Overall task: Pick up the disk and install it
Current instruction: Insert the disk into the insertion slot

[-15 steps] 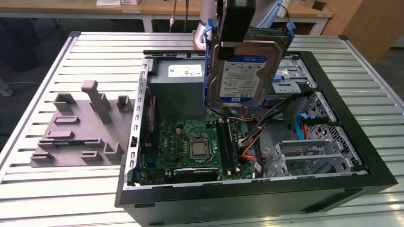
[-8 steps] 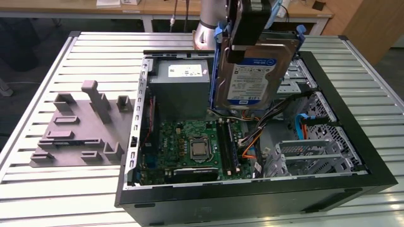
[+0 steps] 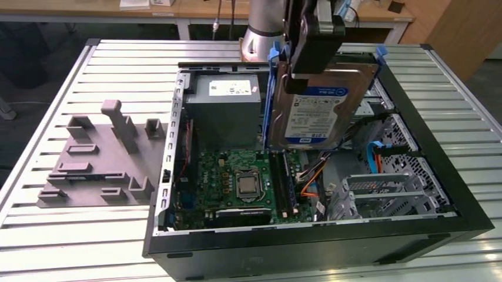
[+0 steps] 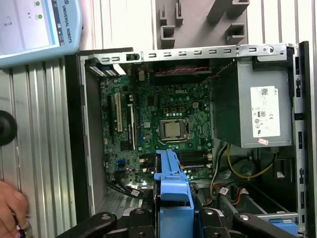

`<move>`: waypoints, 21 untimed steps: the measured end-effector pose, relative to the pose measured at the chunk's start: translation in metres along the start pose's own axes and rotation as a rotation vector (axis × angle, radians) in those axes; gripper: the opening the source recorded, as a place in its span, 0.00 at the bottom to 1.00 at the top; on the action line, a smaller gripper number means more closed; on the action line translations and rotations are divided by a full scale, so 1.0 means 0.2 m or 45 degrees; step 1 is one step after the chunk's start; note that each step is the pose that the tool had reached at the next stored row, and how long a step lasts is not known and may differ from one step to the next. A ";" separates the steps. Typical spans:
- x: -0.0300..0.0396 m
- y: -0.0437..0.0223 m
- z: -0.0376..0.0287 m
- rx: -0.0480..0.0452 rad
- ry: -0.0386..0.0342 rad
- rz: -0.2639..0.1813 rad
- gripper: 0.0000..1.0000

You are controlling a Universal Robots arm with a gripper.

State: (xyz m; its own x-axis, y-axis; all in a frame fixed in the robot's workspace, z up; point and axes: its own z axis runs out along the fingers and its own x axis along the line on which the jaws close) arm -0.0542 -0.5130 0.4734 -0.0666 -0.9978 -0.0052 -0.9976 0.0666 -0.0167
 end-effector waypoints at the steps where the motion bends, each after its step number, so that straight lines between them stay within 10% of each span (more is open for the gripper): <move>1: 0.004 -0.001 0.002 0.000 0.0002 -0.006 0.36; 9: 0.129 -0.009 0.018 0.000 -0.0001 -0.011 0.36; 16: 0.132 -0.012 0.017 0.000 0.0001 -0.011 0.36; 21: 0.128 -0.089 0.022 0.000 -0.0001 -0.011 0.36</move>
State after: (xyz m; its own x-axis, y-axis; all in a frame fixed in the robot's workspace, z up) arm -0.0380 -0.5398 0.4691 -0.0579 -0.9983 -0.0052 -0.9982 0.0580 -0.0165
